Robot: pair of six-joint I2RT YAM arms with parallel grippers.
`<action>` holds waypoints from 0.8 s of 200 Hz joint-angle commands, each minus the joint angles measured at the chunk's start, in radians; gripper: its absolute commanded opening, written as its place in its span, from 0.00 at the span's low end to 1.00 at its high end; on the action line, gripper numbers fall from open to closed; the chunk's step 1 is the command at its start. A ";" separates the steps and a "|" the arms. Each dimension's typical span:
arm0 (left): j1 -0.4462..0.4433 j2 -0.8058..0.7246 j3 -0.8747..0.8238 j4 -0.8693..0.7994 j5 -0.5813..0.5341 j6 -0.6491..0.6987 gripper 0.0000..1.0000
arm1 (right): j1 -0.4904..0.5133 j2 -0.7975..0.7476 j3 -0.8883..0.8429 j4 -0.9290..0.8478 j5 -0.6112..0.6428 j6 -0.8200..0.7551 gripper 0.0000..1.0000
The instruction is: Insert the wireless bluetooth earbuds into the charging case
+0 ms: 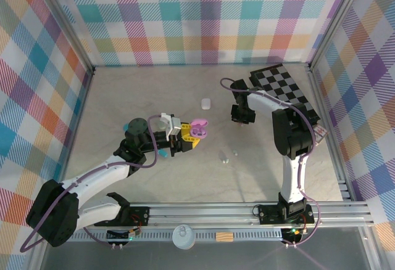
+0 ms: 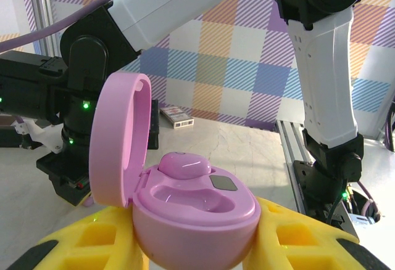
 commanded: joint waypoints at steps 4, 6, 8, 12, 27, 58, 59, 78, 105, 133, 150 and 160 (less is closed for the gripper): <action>0.008 -0.022 0.003 0.006 0.002 0.015 0.18 | -0.007 -0.052 -0.041 0.015 -0.014 0.013 0.17; 0.008 -0.021 0.003 0.007 0.000 0.015 0.18 | -0.006 -0.057 -0.044 0.017 -0.016 0.014 0.16; 0.008 -0.020 0.003 0.009 0.000 0.015 0.18 | -0.007 -0.063 -0.047 0.022 -0.017 0.014 0.16; 0.008 -0.019 0.002 0.012 -0.003 0.015 0.18 | -0.006 -0.074 -0.054 0.029 -0.018 0.014 0.16; 0.008 -0.011 -0.001 0.030 -0.018 0.012 0.18 | -0.007 -0.126 -0.085 0.059 -0.026 0.015 0.15; 0.003 0.019 -0.001 0.077 -0.071 0.007 0.18 | -0.008 -0.260 -0.160 0.110 -0.050 0.002 0.14; 0.002 0.021 -0.002 0.079 -0.071 0.007 0.18 | -0.008 -0.266 -0.162 0.114 -0.052 0.001 0.14; -0.008 0.041 -0.009 0.138 -0.116 0.013 0.18 | -0.008 -0.352 -0.200 0.135 -0.106 -0.002 0.15; -0.018 0.086 -0.008 0.218 -0.167 0.029 0.17 | -0.008 -0.481 -0.231 0.137 -0.203 0.020 0.16; -0.025 0.136 -0.001 0.308 -0.221 0.012 0.16 | -0.007 -0.601 -0.228 0.118 -0.283 0.047 0.16; -0.028 0.173 0.006 0.368 -0.261 0.001 0.16 | -0.009 -0.668 -0.241 0.143 -0.354 0.062 0.16; -0.030 0.197 0.013 0.395 -0.284 -0.005 0.16 | -0.006 -0.696 -0.242 0.156 -0.395 0.065 0.16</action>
